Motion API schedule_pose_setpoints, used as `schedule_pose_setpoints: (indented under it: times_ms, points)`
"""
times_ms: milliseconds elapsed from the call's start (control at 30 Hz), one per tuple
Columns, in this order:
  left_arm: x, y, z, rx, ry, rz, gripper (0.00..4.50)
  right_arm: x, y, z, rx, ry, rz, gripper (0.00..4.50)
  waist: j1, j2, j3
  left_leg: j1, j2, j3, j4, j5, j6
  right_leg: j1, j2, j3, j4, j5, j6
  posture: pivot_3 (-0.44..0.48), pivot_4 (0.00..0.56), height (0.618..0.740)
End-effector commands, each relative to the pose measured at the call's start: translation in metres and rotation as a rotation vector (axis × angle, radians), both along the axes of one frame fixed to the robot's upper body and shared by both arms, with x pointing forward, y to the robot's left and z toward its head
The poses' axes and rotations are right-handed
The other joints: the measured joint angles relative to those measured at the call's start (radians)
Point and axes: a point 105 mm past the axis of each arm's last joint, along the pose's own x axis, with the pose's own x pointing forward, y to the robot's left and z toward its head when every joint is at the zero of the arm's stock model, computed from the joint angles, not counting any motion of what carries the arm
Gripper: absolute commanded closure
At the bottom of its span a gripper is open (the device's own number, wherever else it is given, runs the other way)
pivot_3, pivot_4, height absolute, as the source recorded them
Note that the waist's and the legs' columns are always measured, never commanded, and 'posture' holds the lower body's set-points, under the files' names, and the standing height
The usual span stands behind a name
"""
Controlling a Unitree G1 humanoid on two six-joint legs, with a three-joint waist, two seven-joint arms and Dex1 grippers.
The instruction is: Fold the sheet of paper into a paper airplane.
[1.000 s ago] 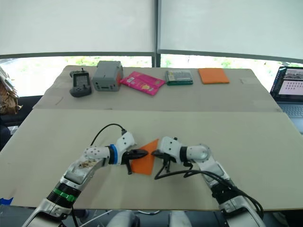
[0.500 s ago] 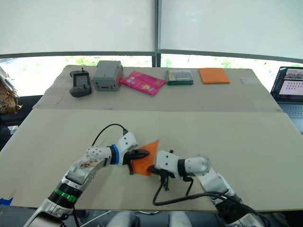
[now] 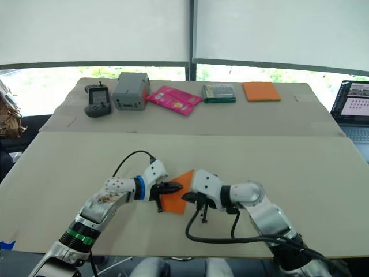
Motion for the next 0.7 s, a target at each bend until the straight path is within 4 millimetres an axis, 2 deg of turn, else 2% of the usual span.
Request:
schedule_pose_setpoints:
  times_ms: [33,133,333,567,700]
  points:
    - [0.006,0.012,-0.016,0.050,0.056,0.055,4.47,0.003,0.010,-0.007,-0.038,-0.031,0.011,4.50,-0.001,0.000,0.000,-0.001,0.000,0.000,0.000,0.000,0.000,-0.001,0.000,0.000,0.000,0.000,0.000,0.000,0.150,0.740]
    - [0.016,0.013,-0.009,0.031,0.044,0.080,4.47,0.010,0.013,-0.027,-0.079,-0.011,-0.021,4.50,-0.003,0.000,0.000,-0.001,0.000,0.000,0.001,0.000,0.000,-0.001,0.000,0.000,0.000,0.001,-0.001,0.000,0.150,0.740]
    - [0.029,0.002,0.002,-0.003,0.049,0.046,4.47,0.026,0.022,-0.051,-0.097,0.040,-0.107,4.50,-0.011,-0.001,0.000,-0.001,0.001,0.000,0.001,0.000,0.000,-0.002,0.002,0.000,0.002,0.001,-0.001,0.000,0.150,0.740]
    - [0.055,-0.016,0.011,0.023,-0.032,0.008,4.47,0.027,0.024,-0.061,-0.099,0.081,-0.140,4.50,-0.011,-0.001,0.000,0.001,0.000,0.000,0.001,0.000,0.000,-0.001,0.003,0.000,0.002,0.001,-0.002,0.000,0.150,0.740]
    - [0.064,-0.024,0.013,0.024,-0.052,-0.014,4.47,0.022,0.016,-0.067,-0.113,0.099,-0.154,4.50,-0.009,-0.001,0.000,0.000,0.000,0.000,0.001,0.000,0.000,-0.001,0.004,0.000,0.002,0.001,-0.002,0.000,0.150,0.740]
